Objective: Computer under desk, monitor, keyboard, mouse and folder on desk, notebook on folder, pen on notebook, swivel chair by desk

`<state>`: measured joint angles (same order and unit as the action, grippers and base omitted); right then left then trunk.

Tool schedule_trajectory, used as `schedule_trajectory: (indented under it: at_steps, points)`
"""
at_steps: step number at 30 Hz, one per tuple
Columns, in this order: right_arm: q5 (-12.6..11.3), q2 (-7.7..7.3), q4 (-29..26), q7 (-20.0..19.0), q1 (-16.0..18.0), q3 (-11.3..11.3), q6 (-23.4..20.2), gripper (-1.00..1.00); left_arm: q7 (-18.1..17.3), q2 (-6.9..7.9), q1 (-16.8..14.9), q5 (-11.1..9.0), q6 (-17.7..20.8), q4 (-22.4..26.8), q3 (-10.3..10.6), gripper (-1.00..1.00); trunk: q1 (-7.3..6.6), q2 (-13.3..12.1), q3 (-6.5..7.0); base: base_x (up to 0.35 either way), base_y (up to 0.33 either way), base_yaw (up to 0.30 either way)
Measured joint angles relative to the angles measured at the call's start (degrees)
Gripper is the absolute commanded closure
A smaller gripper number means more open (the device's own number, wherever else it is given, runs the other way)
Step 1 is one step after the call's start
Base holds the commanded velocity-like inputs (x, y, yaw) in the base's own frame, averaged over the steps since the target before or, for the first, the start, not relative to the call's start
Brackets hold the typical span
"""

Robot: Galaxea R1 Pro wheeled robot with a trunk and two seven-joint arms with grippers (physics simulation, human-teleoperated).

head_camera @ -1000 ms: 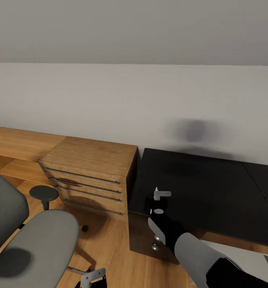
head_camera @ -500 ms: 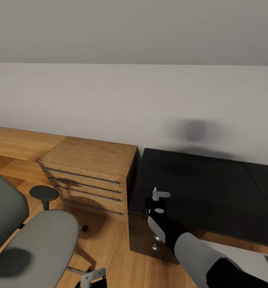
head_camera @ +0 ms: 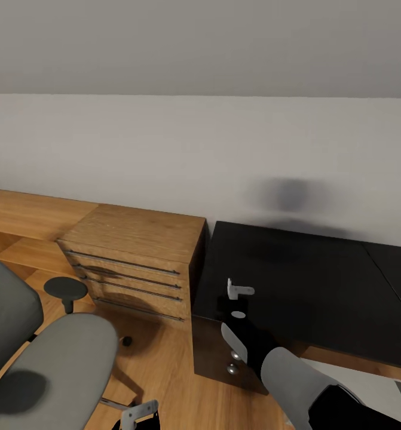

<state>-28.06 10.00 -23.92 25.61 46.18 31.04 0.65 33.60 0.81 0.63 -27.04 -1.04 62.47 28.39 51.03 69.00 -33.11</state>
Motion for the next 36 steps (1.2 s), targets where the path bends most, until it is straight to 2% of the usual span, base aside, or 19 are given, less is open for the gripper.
schedule_trajectory:
  at_steps: [12,14,24,29,30,31,34,36]
  points:
    - [-0.06,0.00,-0.01,0.10,0.00,0.05,0.00,1.00,0.01,0.08,0.00,0.00,-0.04,-0.04,0.00,-1.00,0.00,0.00,0.00,0.000,0.000,0.000]
    - [-0.69,0.00,0.06,0.09,-0.03,-0.09,-0.15,1.00,0.00,0.11,0.00,0.01,-0.06,-0.11,0.00,-1.00,-0.43,-0.79,0.34,0.000,0.000,0.000]
    - [-0.66,0.00,-0.92,0.22,-0.03,-0.10,0.03,1.00,-0.01,0.17,0.00,0.07,-0.08,-0.33,0.00,-1.00,-2.63,-4.80,2.14,0.000,0.000,0.000]
    - [-0.59,0.00,-4.85,0.56,-0.02,0.00,-0.18,1.00,-0.02,0.17,0.00,0.08,0.06,-0.49,0.00,-1.00,-3.73,-6.81,3.04,0.000,0.000,0.000]
    - [-0.61,0.00,-7.85,1.89,-0.01,0.12,-1.38,1.00,-0.02,0.17,0.00,0.08,0.17,-0.53,0.00,-1.00,-3.95,-7.21,3.23,0.000,0.000,0.000]
    - [-0.61,-0.22,-8.54,2.32,-0.04,-0.01,-1.84,1.00,-0.02,0.18,0.01,0.08,0.19,-0.52,-0.02,-1.00,-4.17,-7.61,3.40,-0.040,0.000,0.000]
    - [-0.85,-1.45,-11.67,4.35,-0.07,0.10,-3.72,1.00,-0.02,0.16,0.01,0.08,0.22,-0.57,-0.02,-1.00,-4.81,-8.82,3.94,-0.151,-0.013,0.000]
    - [-0.90,-2.88,-16.33,6.51,-0.16,0.13,-6.03,1.00,-0.03,0.17,0.01,0.07,0.25,-0.64,-0.01,-1.00,-5.24,-9.62,4.30,-0.271,-0.091,0.000]
